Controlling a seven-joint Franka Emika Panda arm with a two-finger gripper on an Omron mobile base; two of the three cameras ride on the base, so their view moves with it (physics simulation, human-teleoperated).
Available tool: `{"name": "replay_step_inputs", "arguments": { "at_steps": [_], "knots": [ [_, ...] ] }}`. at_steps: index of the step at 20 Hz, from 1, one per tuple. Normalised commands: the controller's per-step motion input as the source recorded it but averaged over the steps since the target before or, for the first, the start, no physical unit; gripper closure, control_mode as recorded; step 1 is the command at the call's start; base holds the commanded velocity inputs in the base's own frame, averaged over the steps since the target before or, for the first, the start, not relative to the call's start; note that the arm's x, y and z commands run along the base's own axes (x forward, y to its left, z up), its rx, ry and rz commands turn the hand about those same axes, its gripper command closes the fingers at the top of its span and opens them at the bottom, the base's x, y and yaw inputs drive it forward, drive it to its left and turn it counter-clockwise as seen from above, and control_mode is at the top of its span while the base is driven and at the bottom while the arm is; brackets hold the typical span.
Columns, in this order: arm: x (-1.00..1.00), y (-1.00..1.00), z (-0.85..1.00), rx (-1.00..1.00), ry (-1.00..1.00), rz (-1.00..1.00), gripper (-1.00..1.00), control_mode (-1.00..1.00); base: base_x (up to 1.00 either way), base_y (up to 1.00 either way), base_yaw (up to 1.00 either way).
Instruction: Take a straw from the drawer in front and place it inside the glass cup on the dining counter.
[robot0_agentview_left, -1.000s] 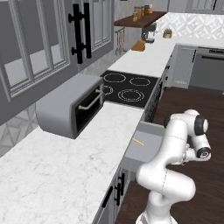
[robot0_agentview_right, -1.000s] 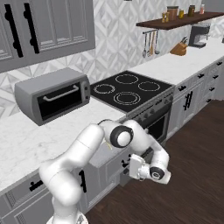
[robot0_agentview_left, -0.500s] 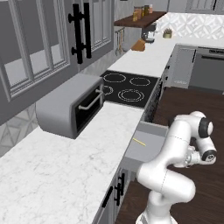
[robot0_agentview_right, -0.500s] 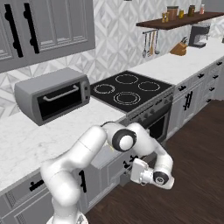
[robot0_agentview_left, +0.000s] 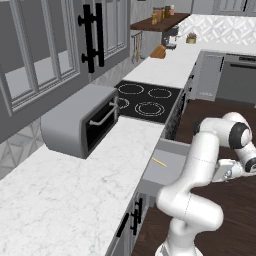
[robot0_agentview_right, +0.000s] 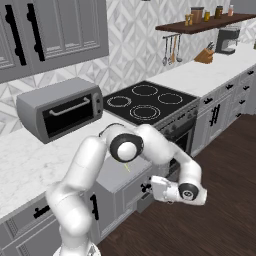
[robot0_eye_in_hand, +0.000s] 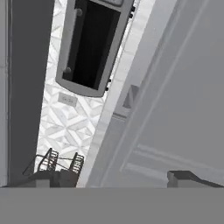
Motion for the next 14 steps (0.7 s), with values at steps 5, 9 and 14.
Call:
{"name": "replay_step_inputs", "arguments": {
  "at_steps": [5,9,14],
  "knots": [
    [0.02,0.25,0.91,-0.31,-0.07,0.0,-1.0,-1.0,0.0,0.0,0.0],
    [0.03,0.16,0.77,-0.28,0.0,0.0,-1.0,-1.0,0.0,0.0,0.0],
    [0.19,0.05,0.67,-0.23,0.0,0.0,-1.0,-1.0,0.0,0.0,0.0]
  ]
}}
